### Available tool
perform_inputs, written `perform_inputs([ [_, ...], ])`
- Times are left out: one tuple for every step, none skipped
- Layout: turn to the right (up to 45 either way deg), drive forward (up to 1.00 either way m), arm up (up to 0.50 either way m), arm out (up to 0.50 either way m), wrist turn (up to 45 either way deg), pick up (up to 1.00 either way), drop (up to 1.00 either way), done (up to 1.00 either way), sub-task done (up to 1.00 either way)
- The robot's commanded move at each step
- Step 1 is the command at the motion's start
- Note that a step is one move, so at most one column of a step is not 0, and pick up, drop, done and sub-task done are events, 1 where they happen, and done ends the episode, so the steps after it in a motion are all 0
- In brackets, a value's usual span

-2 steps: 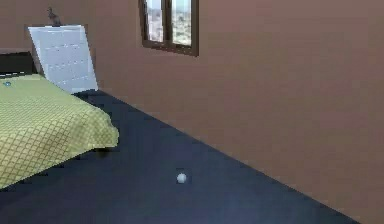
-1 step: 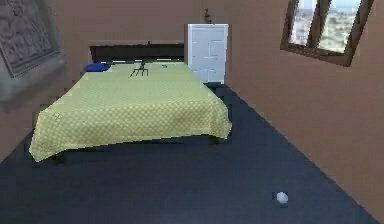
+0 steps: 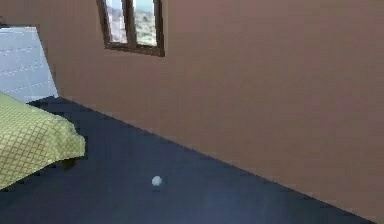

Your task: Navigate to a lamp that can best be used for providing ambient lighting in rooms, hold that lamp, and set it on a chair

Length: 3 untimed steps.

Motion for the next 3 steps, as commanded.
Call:
perform_inputs([
  [45.0, 0.0, 0.0, 0.0, 0.0, 0.0, 0.0, 0.0, 0.0],
  [36.0, 0.0, 0.0, 0.0, 0.0, 0.0, 0.0, 0.0, 0.0],
  [0.0, 0.0, 0.0, 0.36, 0.0, 0.0, 0.0, 0.0, 0.0],
])
